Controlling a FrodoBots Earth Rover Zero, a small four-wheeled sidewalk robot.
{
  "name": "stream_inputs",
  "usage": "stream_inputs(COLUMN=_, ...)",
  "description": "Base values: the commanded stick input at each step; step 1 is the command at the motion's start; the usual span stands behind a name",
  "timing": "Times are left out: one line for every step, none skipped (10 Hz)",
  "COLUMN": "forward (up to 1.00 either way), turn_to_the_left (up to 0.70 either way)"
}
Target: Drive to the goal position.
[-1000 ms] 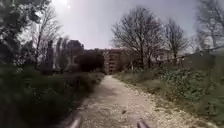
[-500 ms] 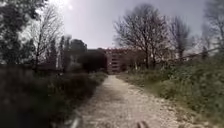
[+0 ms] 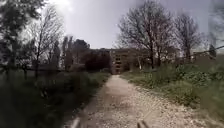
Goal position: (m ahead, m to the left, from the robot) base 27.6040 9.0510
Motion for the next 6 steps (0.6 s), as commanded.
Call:
stream_inputs(forward=0.85, turn_to_the_left=0.0)
stream_inputs(forward=0.85, turn_to_the_left=0.0)
stream_inputs(forward=0.85, turn_to_the_left=0.0)
stream_inputs(forward=0.85, turn_to_the_left=0.0)
stream_inputs(forward=0.85, turn_to_the_left=0.0)
stream_inputs(forward=0.85, turn_to_the_left=0.0)
